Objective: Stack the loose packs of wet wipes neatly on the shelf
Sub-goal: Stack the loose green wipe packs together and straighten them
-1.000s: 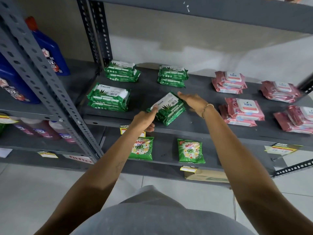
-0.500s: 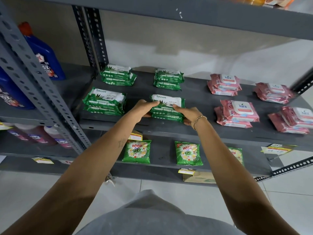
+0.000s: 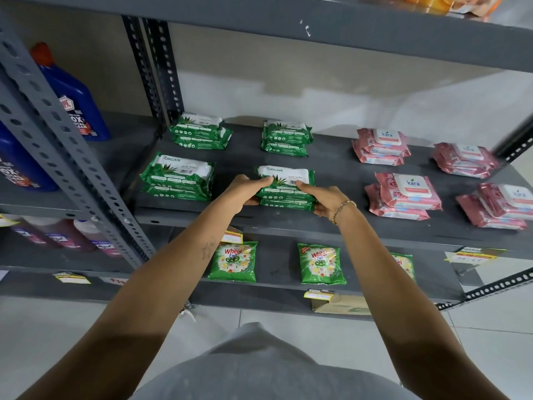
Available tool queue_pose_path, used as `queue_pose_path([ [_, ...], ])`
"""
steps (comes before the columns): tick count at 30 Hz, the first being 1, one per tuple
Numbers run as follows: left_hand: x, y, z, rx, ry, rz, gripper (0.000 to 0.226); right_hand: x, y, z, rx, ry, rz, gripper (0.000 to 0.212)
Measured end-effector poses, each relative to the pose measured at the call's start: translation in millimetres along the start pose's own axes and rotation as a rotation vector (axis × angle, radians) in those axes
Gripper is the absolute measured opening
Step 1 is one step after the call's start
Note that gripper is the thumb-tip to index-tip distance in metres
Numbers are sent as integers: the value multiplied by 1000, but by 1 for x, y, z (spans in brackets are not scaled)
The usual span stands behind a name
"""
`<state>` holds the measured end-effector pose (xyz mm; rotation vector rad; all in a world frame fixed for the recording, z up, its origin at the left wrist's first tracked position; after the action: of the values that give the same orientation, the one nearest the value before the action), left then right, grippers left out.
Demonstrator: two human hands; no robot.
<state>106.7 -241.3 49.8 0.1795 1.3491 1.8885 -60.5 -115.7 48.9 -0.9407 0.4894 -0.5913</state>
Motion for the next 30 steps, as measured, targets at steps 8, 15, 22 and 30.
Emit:
queue_pose_path([
  [8, 1, -2, 4, 7, 10, 15, 23, -1, -1, 4, -9, -28, 18, 90],
  [15, 2, 9, 16, 81, 301, -410, 61, 0, -13, 22, -107, 55, 279, 68],
  [22, 31, 37, 21, 699, 431, -1052, 58, 45, -41, 38, -876, 150, 731, 29],
  [30, 40, 13, 10, 652, 363, -1182, 55, 35, -11, 22, -898, 219, 703, 37],
])
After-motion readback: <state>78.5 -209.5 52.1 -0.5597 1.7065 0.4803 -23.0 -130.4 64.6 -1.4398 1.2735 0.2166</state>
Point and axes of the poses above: each hand's wrist, its own z-axis away from the middle knuckle, its own x-axis out of the palm, y = z × x, the point moved 1 cm from there along -z, towards the middle knuckle, and after that the axes turned 12 degrees about -z, right-handed, at the moved point
